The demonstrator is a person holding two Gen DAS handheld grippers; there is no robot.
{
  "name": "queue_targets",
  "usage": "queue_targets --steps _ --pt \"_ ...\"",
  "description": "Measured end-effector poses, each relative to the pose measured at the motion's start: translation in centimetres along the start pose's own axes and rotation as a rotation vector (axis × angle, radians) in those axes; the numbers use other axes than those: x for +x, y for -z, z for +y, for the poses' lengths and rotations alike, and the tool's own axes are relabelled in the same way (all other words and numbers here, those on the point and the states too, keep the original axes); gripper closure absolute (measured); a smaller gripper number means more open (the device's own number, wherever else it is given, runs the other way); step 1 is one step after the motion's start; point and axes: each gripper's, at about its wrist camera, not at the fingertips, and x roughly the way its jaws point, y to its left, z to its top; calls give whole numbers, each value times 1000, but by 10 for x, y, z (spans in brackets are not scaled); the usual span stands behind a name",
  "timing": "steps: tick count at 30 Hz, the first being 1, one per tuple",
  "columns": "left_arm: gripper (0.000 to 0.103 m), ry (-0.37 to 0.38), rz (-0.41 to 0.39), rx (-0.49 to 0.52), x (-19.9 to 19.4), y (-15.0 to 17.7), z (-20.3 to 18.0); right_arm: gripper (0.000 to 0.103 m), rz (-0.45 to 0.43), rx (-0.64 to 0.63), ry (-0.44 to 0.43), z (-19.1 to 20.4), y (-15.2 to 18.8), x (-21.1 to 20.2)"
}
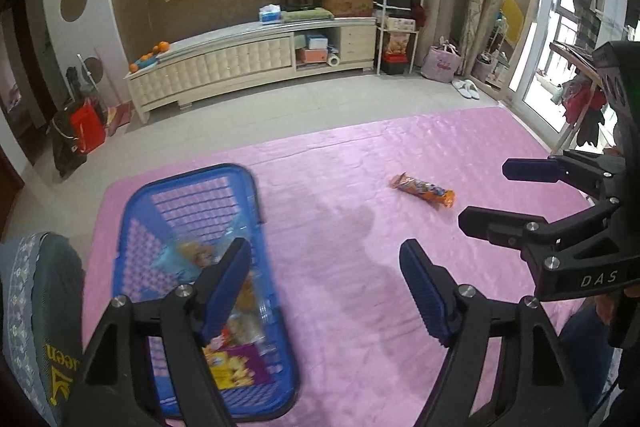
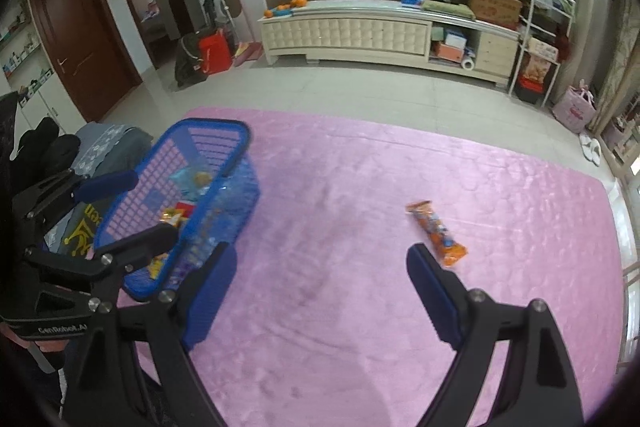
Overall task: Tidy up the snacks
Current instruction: 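Move the right tool toward the orange candy bar, then grasp the orange candy bar with the right tool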
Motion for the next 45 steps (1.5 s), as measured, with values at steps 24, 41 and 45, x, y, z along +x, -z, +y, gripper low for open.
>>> queue_targets --steps 24,41,45 --pt "28 27 165 -48 149 -18 -49 14 70 -55 25 -111 19 85" --pt "28 57 243 -83 208 -19 -43 76 196 -121 -60 -139 24 177" --pt "28 54 235 -74 203 -19 -43 84 191 -134 -54 -136 31 174"
